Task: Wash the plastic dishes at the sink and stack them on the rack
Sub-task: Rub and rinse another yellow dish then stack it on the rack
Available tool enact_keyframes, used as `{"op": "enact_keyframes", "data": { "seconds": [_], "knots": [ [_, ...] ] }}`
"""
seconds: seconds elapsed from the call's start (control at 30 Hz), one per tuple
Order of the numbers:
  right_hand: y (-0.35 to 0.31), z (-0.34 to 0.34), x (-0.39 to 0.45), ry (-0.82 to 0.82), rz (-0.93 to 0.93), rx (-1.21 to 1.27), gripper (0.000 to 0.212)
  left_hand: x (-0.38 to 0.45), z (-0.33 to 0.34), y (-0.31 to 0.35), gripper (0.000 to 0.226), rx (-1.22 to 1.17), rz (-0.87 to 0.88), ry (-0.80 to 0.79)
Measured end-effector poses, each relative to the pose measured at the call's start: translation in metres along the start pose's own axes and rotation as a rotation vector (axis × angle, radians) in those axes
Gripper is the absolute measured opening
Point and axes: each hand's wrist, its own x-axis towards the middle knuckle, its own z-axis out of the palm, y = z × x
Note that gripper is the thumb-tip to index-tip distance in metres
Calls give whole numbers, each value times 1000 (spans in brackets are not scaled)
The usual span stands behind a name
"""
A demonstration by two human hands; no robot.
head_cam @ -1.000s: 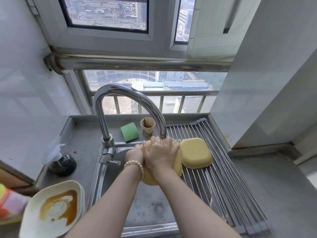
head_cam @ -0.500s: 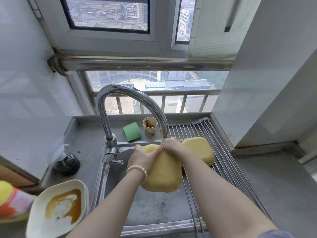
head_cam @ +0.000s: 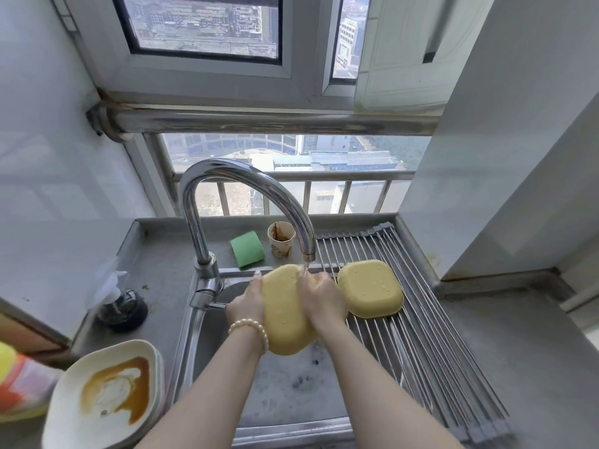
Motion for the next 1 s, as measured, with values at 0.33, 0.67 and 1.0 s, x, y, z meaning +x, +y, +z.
{"op": "enact_keyframes", "data": {
  "seconds": [0.33,0.67,1.0],
  "knots": [
    [-3,-20,29,-186,401,616,45,-5,5,10,45,93,138,4],
    [-7,-11,2,98,266,511,61,-31,29,-20,74,-102,-11,-38],
    [34,-27,5,-12,388,734,64,58,59,-36,84,-82,-200,-210]
  ]
}}
